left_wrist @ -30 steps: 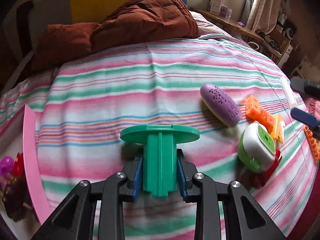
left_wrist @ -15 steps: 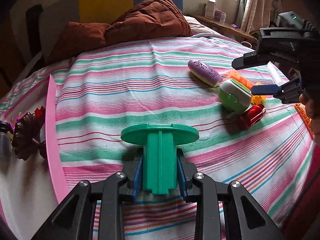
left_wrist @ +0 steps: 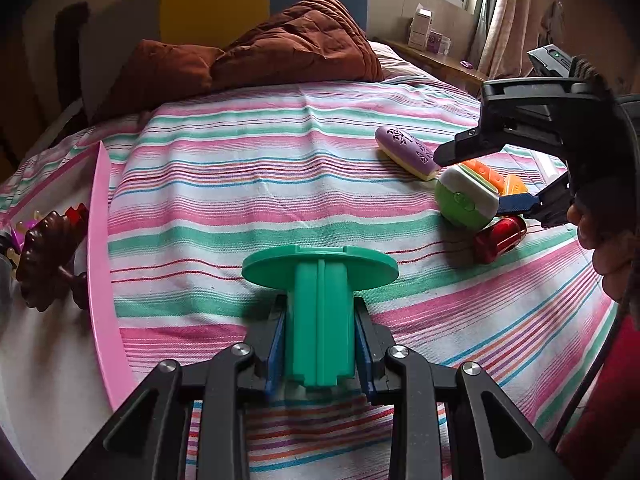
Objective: Organize rigid objects
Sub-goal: 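Carry the green stand into the tray with the left tool while the right tool grasps the white-green plug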
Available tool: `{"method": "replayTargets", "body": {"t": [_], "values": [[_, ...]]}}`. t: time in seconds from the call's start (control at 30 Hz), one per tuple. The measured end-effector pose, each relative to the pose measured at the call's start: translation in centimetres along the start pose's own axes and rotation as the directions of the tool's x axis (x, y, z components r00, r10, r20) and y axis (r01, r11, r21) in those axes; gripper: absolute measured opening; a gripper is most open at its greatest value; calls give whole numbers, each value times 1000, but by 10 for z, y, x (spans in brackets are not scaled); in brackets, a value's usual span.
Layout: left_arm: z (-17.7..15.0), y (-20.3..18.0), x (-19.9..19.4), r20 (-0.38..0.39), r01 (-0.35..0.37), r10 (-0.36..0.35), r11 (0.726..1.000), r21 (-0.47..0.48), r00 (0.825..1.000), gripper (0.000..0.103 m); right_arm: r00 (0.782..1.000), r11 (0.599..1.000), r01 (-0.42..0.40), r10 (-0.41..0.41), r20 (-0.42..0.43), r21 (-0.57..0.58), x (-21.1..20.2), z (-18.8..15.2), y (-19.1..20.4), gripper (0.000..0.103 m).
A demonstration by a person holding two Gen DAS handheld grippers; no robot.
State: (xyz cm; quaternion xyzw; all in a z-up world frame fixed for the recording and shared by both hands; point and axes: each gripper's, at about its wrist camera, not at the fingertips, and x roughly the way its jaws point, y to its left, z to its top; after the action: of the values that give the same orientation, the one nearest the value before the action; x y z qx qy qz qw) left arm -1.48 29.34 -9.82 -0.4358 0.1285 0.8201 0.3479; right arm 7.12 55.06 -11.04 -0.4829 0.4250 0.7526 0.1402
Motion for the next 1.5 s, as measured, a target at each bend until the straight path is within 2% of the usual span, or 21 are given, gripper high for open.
{"method": "replayTargets", "body": {"t": [0.13, 0.2, 0.27, 0.3, 0.33, 0.5, 0.83, 0.9, 0.97, 1.07, 1.2, 1.3, 1.5], "values": [[-2, 0, 0, 9, -1, 1, 1000, 2, 1000, 30, 999, 999, 37, -37, 1, -34, 4, 0, 5, 79], [-2, 0, 0, 12, -1, 1, 1000, 2, 1000, 30, 996, 993, 82, -81, 23, -85, 4, -2, 9, 68], [-3, 1, 0, 14, 0, 0, 1000, 1, 1000, 30, 989, 979, 142, -136, 52, -148, 4, -4, 16, 64], [-3, 1, 0, 15, 1, -1, 1000, 2, 1000, 30, 984, 969, 173, -164, 64, -178, 5, -6, 19, 56], [-3, 1, -1, 15, 2, -2, 1000, 2, 1000, 30, 980, 960, 197, -187, 68, -201, 7, -7, 22, 56], [-6, 4, -3, 10, 11, -11, 1000, 6, 1000, 31, 983, 963, 182, -179, 35, -201, 13, -5, 16, 56], [-1, 5, -5, -21, 30, -30, 999, 18, 999, 30, 970, 926, 242, -235, 61, -290, 16, -11, 23, 57], [-2, 10, -8, -21, 47, -47, 999, -2, 999, 30, 964, 909, 264, -256, 70, -322, 18, -14, 28, 56], [-3, 12, -13, -20, 56, -57, 998, -13, 998, 30, 951, 876, 307, -296, 88, -373, 21, -19, 34, 56], [-5, 14, -28, 5, 84, -84, 996, -25, 996, 30, 938, 841, 344, -328, 112, -417, 24, -25, 40, 55], [-5, 17, -52, 42, 118, -116, 992, -41, 992, 30, 946, 859, 323, -308, 102, -397, 22, -23, 35, 58], [-5, 21, -72, 78, 137, -133, 989, -49, 988, 30, 948, 852, 318, -301, 108, -417, 24, -25, 36, 66], [-11, 52, -106, 120, 104, -90, 987, -120, 989, 30, 931, 802, 361, -336, 139, -475, 24, -30, 41, 61]]}}
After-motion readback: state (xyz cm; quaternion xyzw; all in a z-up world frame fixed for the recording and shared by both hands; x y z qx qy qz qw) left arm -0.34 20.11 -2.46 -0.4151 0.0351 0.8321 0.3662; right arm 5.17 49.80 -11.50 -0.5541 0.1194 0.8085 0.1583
